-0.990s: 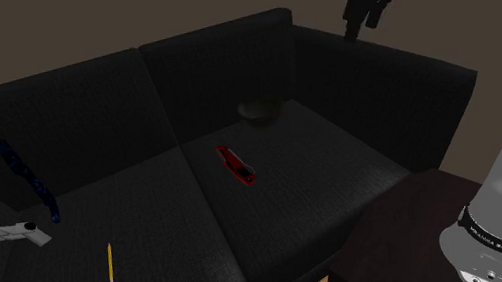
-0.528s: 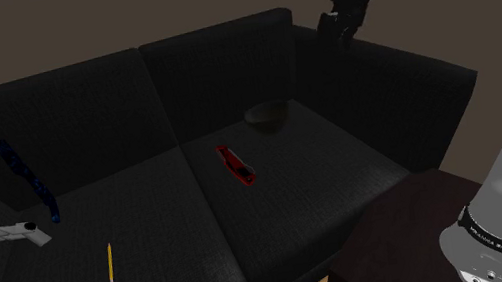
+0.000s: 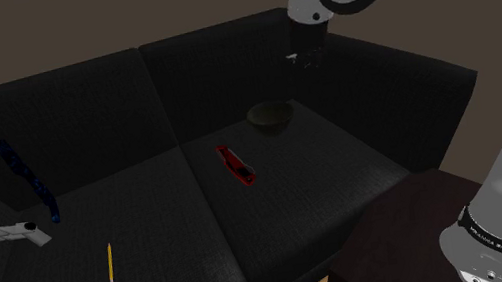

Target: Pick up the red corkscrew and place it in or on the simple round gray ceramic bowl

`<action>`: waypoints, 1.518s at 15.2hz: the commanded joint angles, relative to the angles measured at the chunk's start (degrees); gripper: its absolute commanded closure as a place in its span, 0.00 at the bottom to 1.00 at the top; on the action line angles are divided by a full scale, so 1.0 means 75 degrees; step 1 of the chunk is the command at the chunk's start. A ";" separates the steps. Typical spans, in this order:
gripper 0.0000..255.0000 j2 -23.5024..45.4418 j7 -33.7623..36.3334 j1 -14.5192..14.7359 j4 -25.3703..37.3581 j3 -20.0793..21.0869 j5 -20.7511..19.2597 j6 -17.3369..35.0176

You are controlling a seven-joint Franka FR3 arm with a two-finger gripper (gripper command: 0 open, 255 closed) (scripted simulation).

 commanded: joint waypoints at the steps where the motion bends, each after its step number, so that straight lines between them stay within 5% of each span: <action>1: 0.00 0.0588 0.0165 -0.0029 0.0125 0.0139 -0.0084 0.0416; 12: 0.00 0.3778 0.1308 -0.0091 0.1411 0.0666 -0.1099 0.1901; 23: 0.00 0.7144 0.2320 0.0440 0.3884 0.0462 -0.2316 0.2284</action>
